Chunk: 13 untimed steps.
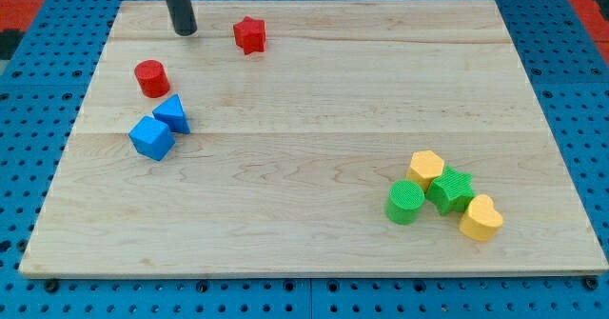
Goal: Push the red star towards top right
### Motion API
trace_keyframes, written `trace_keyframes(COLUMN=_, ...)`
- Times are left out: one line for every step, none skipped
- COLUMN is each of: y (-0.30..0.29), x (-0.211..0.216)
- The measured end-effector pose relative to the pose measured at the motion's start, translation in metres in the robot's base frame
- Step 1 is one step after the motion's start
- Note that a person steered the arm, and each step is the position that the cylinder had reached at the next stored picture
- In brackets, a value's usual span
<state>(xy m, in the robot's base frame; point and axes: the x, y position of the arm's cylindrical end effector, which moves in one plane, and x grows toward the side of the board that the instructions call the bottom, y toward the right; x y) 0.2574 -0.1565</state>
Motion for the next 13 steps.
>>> trace_keyframes(y=0.076, x=0.01)
trace_keyframes(y=0.141, x=0.025)
trace_keyframes(y=0.215, x=0.039)
trace_keyframes(y=0.237, x=0.058)
trace_keyframes(y=0.265, x=0.008)
trace_keyframes(y=0.268, x=0.059)
trace_keyframes(y=0.216, x=0.027)
trace_keyframes(y=0.213, x=-0.005)
trace_keyframes(y=0.236, x=-0.016)
trace_keyframes(y=0.257, x=-0.022)
trace_keyframes(y=0.273, x=-0.021)
trace_keyframes(y=0.28, x=-0.015)
trace_keyframes(y=0.258, x=0.005)
